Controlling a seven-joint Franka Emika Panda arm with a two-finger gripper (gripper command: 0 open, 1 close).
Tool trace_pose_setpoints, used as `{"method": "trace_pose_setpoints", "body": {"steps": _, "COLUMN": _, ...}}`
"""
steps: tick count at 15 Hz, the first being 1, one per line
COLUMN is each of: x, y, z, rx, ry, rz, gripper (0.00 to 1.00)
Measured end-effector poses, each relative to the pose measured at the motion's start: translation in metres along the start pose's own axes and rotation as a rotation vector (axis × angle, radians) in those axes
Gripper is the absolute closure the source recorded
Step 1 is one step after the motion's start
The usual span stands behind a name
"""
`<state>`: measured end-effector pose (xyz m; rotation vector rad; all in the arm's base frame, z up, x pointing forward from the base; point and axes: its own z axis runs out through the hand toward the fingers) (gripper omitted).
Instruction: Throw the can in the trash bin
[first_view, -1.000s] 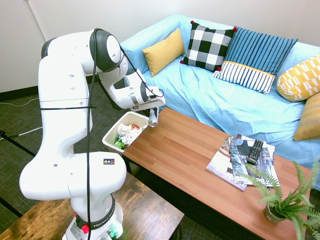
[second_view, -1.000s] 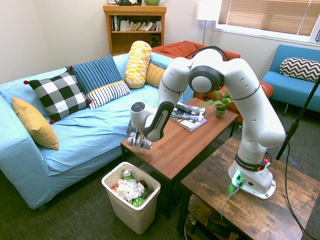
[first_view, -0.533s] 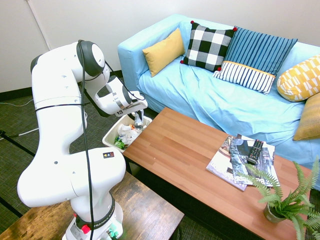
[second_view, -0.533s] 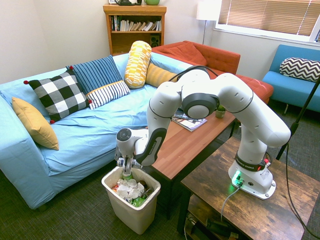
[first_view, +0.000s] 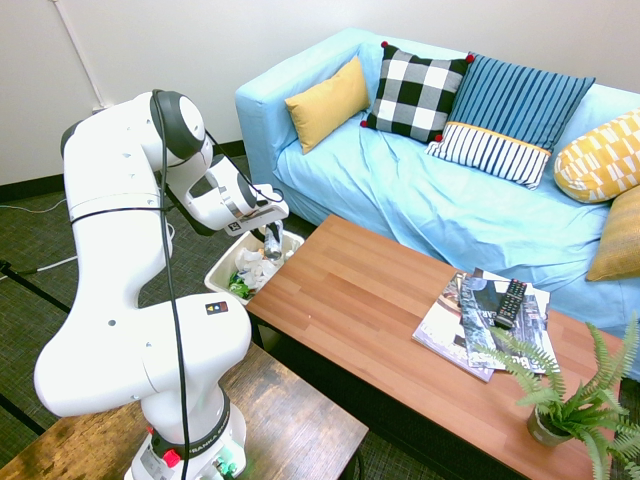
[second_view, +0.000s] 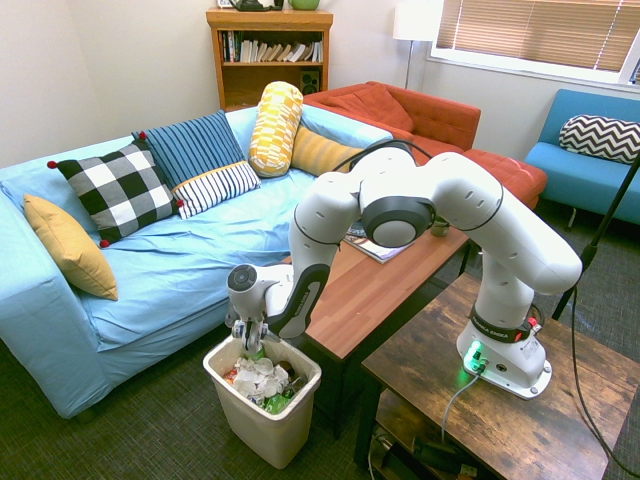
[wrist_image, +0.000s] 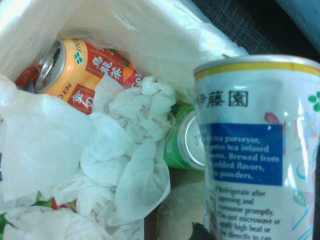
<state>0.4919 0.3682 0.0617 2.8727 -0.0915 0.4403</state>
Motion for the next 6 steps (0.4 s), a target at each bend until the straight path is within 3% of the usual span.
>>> {"method": "trace_pose_setpoints", "body": {"steps": 6, "x": -0.0073, "y": -0.0097, "z": -0.0085, "rx": -0.001, "ry": 0.022, "rz": -0.001, "gripper": 0.0}}
